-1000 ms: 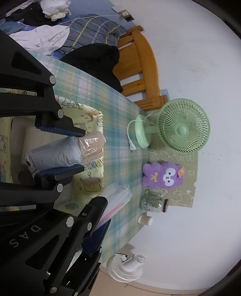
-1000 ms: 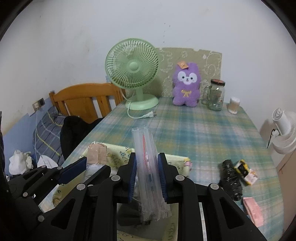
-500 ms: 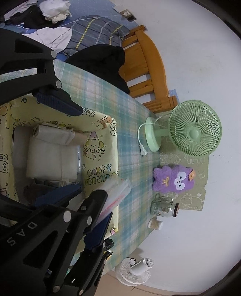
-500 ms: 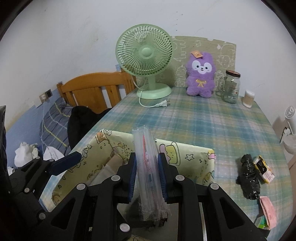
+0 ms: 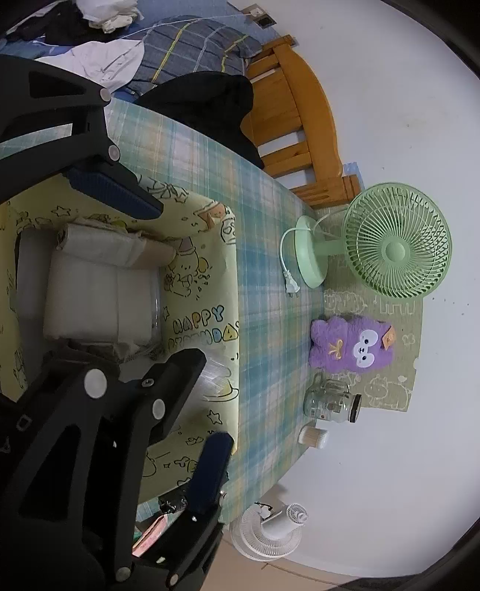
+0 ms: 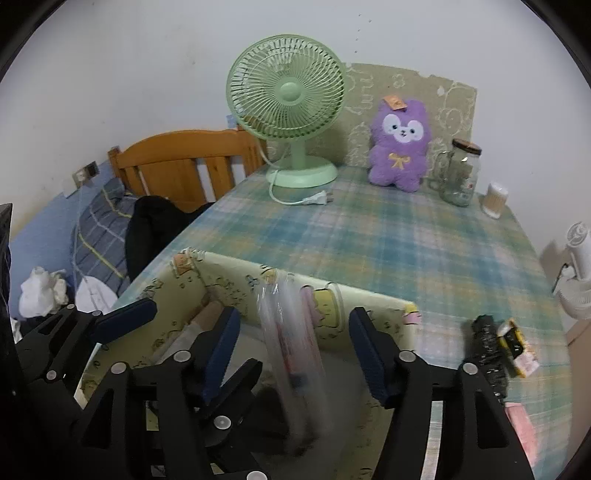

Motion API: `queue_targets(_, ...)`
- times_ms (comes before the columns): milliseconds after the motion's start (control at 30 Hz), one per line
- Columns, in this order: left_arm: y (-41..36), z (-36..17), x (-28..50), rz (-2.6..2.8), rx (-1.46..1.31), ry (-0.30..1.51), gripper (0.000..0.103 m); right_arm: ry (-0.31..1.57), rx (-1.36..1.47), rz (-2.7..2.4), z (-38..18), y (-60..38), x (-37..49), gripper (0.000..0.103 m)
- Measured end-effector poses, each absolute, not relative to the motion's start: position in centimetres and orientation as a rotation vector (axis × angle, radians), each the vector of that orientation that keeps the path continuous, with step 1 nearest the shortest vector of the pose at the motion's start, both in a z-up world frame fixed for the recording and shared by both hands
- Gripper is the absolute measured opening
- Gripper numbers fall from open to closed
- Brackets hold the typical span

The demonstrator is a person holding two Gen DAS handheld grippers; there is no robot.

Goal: Organize soft objects
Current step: 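Open the left tool to drop the sock while the right tool releases the clear bag into the box, then lift both tools out of the yellow box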

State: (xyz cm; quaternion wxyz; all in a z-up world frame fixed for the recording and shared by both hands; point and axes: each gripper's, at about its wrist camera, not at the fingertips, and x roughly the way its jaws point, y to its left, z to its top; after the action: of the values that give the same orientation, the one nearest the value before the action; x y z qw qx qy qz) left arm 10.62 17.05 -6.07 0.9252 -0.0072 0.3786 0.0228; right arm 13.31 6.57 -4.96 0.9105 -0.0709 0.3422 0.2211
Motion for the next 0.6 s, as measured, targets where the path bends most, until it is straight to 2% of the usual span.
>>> queue_targets(367, 16.3, -5.3, 10.6, 0.048, -0.024, 0.776, 0.091, 0.698, -0.135, 0.428, -4.2, 5.5, 13.1, 0.074)
queue_targets(467, 15.9, -4.7, 10.3, 0.048, -0.021, 0.765, 0.092, 0.687, -0.122, 0.420, -3.7, 5.0, 12.7, 0.079)
queue_targets(600, 15.3, -4.0, 9.8, 0.049, -0.014, 0.745, 0.096, 0.677, -0.099, 0.419, -2.9, 4.2, 12.2, 0.081)
